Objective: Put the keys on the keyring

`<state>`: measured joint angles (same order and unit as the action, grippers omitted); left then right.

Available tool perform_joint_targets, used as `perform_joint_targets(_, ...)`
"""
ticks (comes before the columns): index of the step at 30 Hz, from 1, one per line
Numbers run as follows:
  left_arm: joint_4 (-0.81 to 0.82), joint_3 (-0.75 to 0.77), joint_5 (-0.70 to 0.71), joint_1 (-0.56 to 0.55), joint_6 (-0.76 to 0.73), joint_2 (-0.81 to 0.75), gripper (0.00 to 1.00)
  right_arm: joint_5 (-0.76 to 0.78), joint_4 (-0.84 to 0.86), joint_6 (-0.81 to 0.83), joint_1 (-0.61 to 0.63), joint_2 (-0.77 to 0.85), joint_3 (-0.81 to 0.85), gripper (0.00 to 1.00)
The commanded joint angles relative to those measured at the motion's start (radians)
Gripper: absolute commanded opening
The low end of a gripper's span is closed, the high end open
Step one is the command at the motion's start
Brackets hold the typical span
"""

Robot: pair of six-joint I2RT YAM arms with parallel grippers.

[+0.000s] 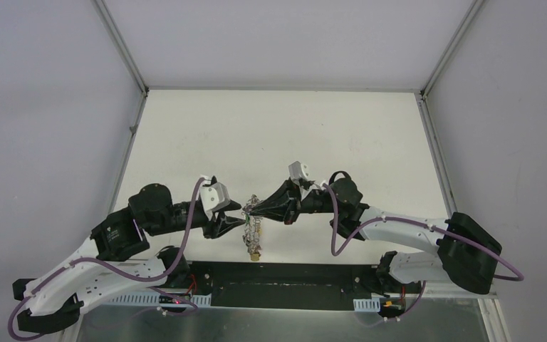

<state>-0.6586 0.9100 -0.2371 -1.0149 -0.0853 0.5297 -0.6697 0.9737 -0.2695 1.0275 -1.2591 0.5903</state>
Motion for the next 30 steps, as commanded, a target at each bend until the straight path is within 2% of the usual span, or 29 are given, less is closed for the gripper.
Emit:
perform_joint_targets(1, 0.179, -0.071, -0.025, -0.005, 0.018, -0.041, 0.39, -0.02, 0.073, 0.012, 0.004, 0.041, 0.014, 0.0)
perform_joint_targets(8, 0.266, -0.133, -0.041, -0.006, 0.027, -0.061, 0.28, -0.03, 0.072, 0.009, 0.003, 0.043, 0.017, 0.0)
perform_joint_targets(15, 0.276, -0.138, -0.07, -0.006, 0.027, -0.037, 0.0, -0.022, 0.069, 0.01, 0.004, 0.043, 0.017, 0.0)
perform_joint_targets(22, 0.238, -0.116, -0.032, -0.005, 0.044, -0.04, 0.0, -0.001, 0.058, 0.007, 0.004, 0.043, 0.012, 0.0)
perform_joint_targets(24, 0.212, -0.097, -0.031, -0.006, 0.042, -0.034, 0.0, 0.0, 0.054, 0.006, 0.002, 0.045, 0.012, 0.06)
perform_joint_targets(30, 0.066, 0.01, -0.036, -0.005, -0.026, 0.051, 0.0, 0.008, 0.038, 0.014, 0.002, 0.059, 0.005, 0.44)
